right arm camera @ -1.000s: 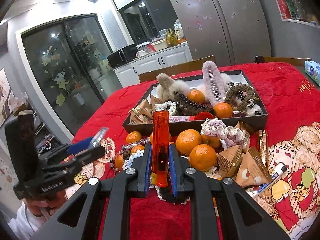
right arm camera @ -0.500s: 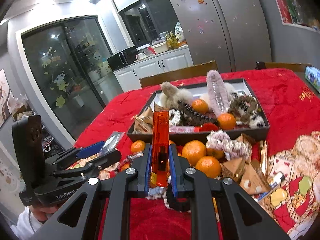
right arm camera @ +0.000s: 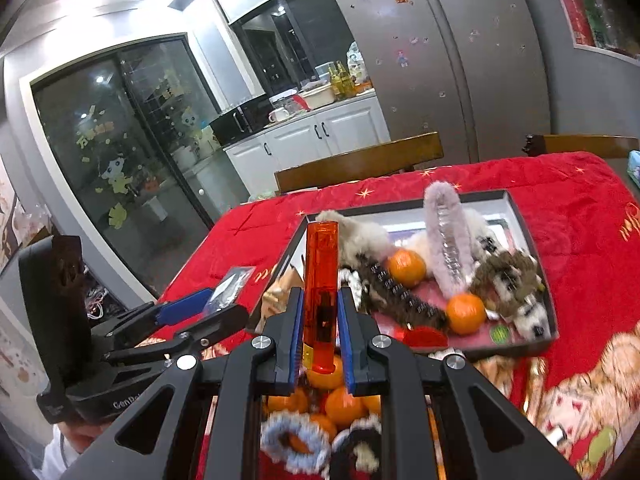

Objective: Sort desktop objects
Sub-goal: 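Lift the red tube with the right gripper while the left carries the badge bag toward the tray, then lower the badge bag into the tray and open the left gripper while the right releases the tube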

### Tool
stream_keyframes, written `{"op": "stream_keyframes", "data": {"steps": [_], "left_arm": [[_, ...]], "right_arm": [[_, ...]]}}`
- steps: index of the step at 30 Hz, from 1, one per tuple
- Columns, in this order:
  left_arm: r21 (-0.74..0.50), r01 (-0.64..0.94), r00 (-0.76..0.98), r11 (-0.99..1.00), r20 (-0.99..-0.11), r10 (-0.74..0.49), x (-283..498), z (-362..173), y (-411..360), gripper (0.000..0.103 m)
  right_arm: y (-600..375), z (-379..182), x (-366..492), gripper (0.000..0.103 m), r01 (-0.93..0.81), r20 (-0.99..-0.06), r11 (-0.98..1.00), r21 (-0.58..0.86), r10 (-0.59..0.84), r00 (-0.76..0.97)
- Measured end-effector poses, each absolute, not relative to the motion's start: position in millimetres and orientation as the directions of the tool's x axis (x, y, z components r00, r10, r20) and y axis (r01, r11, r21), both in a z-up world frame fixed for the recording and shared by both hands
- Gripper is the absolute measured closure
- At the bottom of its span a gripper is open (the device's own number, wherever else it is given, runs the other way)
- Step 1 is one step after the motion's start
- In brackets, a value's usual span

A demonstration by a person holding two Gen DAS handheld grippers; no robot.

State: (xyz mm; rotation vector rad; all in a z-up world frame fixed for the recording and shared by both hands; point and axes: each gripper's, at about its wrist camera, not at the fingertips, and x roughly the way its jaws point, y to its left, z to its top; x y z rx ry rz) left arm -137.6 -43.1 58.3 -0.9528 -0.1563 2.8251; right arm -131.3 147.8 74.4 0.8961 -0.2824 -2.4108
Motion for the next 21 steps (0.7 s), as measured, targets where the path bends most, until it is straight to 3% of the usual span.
{"op": "stream_keyframes", "data": {"steps": [11,21], "left_arm": [[-0.148,-0.094,-0.772,-0.985,-0.613,0.166,-218.4,42.4,-40.1,0.044],[-0.081,-0.100,-0.749,-0.992,-0.650,0.129,-241.4,15.9,-34.4,0.044]], "right_arm": [[131.2,54.1,-199.6,0.087,0.415,-0.572,-0.833,0.366,-0.553,-0.606],[130.4,30.3,-239.2,0.087,0.388,-0.625,-0.860,0.331,-0.508,-0.593]]}}
